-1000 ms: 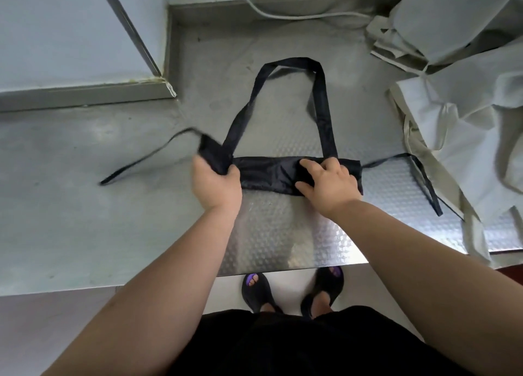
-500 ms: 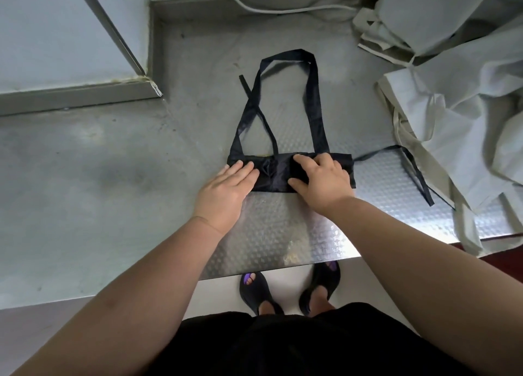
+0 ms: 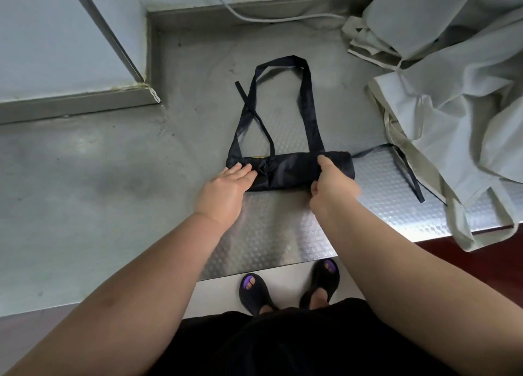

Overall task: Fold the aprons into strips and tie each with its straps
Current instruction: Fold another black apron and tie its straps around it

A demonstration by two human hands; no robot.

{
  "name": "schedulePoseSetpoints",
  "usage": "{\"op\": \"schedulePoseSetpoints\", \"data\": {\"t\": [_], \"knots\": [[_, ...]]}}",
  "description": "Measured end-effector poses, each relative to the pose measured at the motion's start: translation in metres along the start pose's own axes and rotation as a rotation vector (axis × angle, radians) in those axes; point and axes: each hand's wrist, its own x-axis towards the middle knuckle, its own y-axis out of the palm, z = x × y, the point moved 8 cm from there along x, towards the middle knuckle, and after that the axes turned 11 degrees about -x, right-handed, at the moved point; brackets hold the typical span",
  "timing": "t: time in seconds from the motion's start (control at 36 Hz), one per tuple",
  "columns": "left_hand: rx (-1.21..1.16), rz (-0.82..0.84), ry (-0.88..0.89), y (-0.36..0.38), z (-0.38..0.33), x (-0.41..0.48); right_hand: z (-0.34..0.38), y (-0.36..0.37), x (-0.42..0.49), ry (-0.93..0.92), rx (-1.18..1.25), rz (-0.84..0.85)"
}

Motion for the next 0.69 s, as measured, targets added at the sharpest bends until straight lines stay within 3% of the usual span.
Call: {"op": "schedulePoseSetpoints", "data": {"t": [0.08, 0.17, 0.25, 0.31, 0.36, 0.44, 0.61, 0.69], "knots": [[-0.033, -0.026, 0.008, 0.000, 0.002, -0.001, 0.008, 0.009, -0.005, -0.093, 0.029, 0.100], [-0.047, -0.091, 0.007, -0.004, 0.003, -0.001, 0.025, 0.009, -0.008, -0.397, -0.159, 0.043], [-0.075, -0.193, 0.034, -0.012, -0.003, -0.004, 0.048, 0.022, -0.034, -0.974, -0.791, -0.039], [-0.056, -0.214, 0.000, -0.014, -0.005, -0.006, 0.038, 0.040, -0.043, -1.217, -1.239, -0.015], [-0.035, -0.214, 0.007, -0.014, -0.010, -0.007, 0.028, 0.047, -0.042, -1.254, -1.519, -0.039], [0.049, -0.237, 0.077, -0.014, -0.013, -0.007, 0.025, 0.054, -0.047, -1.252, -1.691, -0.085], [-0.060, -0.233, 0.009, -0.016, -0.006, -0.012, 0.029, 0.050, -0.041, -1.117, -1.630, -0.073], [0.056, -0.217, 0.063, -0.016, -0.010, -0.015, 0.026, 0.052, -0.044, -1.152, -1.701, -0.091]]}}
